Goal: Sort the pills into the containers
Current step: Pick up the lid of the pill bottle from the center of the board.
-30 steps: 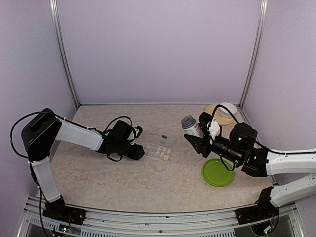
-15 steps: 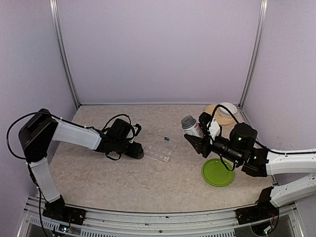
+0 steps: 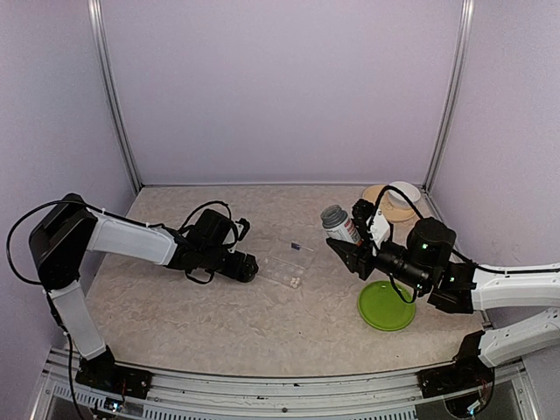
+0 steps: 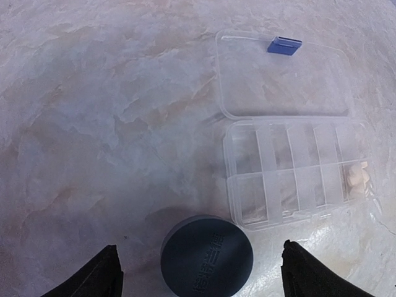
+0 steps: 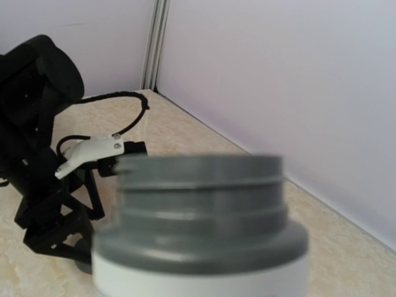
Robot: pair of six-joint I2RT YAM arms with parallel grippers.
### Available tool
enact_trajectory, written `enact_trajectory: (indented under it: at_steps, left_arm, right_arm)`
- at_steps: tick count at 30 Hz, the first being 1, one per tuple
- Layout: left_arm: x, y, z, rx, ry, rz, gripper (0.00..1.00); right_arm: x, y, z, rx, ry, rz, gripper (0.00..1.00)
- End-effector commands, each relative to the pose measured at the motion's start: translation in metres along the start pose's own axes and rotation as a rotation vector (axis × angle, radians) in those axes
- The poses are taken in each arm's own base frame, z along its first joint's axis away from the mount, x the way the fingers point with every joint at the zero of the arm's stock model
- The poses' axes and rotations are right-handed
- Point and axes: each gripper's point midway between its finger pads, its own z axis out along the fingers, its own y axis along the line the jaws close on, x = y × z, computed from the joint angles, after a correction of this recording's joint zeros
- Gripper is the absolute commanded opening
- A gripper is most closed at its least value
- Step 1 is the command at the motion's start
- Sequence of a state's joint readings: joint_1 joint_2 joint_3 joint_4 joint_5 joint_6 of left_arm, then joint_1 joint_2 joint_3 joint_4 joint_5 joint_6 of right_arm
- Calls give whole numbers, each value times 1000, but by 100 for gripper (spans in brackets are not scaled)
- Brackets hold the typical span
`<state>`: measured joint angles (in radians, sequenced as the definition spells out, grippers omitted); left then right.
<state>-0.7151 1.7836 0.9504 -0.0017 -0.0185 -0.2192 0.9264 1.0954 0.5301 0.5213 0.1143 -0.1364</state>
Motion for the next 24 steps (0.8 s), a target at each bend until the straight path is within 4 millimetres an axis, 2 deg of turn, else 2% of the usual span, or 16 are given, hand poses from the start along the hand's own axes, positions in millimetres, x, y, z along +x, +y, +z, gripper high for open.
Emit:
enact_trajectory:
  at_steps: [1,11,24]
  left_arm:
    - [20,2,12,-4,66,16,85]
    - [23,1,19,-3,86,26,74]
    - [9,-3,13,-36,50,73,74]
  right_arm:
    - [-20,-7,-1,17,-53,19,26]
    - [-20,-8,-1,18,-50,16,26]
    - [-21,-7,6,5,-43,13,26]
